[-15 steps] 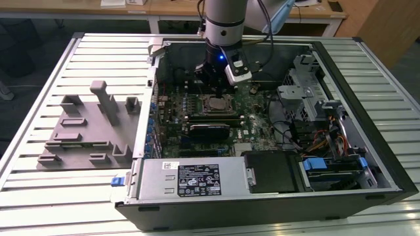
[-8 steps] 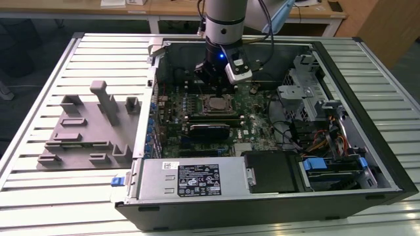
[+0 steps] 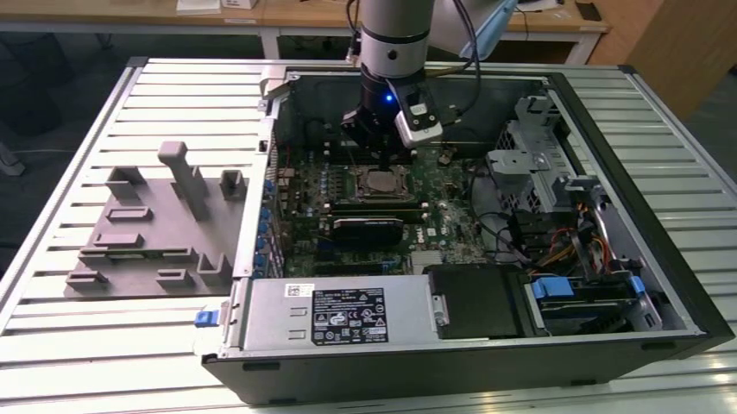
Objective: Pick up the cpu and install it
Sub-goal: 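Install the first cpu locking lever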
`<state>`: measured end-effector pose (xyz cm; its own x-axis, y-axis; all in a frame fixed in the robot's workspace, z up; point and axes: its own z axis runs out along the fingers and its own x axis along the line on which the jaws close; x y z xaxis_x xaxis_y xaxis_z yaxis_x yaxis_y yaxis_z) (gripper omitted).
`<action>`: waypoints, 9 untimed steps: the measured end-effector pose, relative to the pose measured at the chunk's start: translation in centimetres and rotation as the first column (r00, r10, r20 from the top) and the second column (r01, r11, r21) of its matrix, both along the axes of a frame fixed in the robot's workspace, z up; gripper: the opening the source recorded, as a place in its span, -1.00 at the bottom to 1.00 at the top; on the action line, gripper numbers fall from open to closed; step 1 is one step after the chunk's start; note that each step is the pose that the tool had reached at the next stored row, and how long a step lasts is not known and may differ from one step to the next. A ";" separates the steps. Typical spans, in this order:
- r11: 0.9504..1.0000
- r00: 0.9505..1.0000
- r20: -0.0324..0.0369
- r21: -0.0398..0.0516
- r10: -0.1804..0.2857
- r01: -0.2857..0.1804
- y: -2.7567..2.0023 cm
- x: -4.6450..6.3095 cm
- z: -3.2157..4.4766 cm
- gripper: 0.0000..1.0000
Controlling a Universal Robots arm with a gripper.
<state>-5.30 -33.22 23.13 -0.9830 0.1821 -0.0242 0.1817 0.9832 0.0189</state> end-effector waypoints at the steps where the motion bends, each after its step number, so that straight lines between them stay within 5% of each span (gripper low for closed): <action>1: 1.000 1.000 0.000 0.000 0.000 0.000 0.00 0.0 0.00 -0.79; 9: 1.000 1.000 0.000 -0.001 0.000 0.000 0.00 0.0 0.28 -0.79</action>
